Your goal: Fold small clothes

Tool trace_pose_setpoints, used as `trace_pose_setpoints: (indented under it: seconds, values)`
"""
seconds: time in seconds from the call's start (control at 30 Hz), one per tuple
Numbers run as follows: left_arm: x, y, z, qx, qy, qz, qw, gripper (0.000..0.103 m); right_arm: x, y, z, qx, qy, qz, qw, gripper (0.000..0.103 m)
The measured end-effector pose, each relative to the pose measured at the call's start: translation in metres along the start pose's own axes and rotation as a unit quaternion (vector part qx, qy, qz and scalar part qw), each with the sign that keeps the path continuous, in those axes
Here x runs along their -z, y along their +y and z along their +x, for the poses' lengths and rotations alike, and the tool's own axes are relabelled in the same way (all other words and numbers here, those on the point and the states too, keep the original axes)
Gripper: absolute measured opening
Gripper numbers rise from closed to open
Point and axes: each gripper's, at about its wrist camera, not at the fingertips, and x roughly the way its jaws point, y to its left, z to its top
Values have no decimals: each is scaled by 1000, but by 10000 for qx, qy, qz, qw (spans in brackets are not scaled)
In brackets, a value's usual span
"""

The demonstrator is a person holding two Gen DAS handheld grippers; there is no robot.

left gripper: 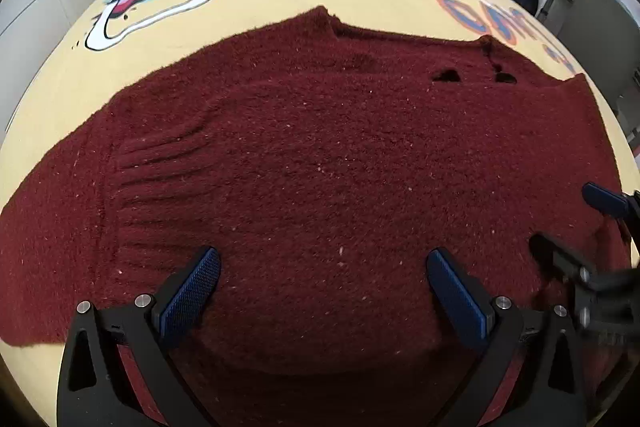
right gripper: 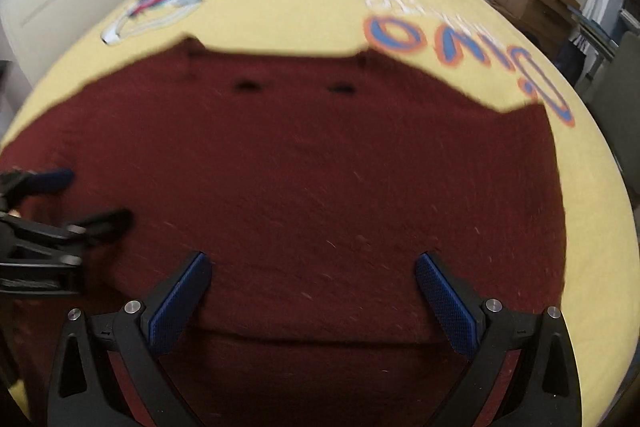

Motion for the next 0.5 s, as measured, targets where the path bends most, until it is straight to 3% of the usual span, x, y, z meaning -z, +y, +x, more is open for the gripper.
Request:
trace_pose_setpoints:
  seconds: [0.33, 0.5]
  values:
    - [10, 22, -1, 65, -154, -101, 9998, 102, 16, -84, -3, 276, -141, 820, 9961, 102]
    - [13, 23, -1, 65, -151, -173, 9997, 102, 24, -92, -3, 274, -247, 846, 9957, 102]
